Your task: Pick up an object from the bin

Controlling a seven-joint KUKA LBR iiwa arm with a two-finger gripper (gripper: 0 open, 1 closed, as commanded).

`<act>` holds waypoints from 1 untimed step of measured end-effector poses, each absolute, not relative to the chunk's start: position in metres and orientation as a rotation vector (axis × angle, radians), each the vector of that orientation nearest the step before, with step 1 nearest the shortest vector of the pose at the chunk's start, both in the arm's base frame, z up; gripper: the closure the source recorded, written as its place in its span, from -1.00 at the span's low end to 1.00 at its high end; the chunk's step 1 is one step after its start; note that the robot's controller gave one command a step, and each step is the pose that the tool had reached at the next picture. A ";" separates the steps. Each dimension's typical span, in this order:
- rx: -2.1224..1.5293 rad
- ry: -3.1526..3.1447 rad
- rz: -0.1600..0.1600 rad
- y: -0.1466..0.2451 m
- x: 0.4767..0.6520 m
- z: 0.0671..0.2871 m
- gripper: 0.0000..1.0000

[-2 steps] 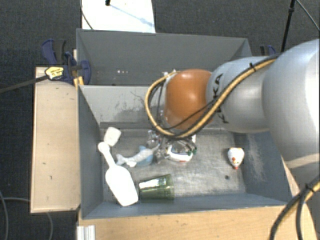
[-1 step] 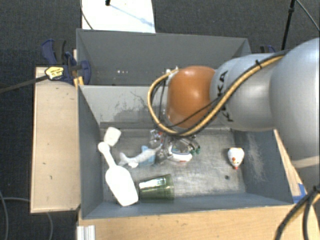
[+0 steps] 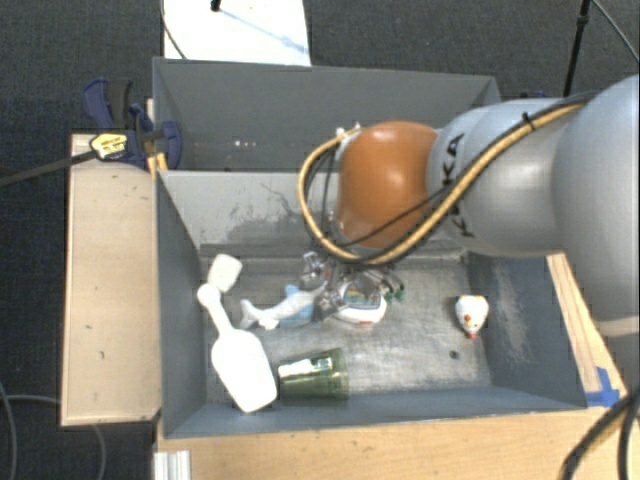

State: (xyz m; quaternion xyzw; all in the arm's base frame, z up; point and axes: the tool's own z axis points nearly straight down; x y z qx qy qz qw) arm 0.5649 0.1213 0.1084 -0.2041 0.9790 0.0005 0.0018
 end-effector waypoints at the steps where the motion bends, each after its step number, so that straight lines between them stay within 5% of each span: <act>1: -0.640 3.073 0.001 0.121 0.565 0.123 1.00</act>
Offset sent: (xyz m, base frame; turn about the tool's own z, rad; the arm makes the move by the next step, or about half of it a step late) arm 0.0000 -0.0001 0.0695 0.0000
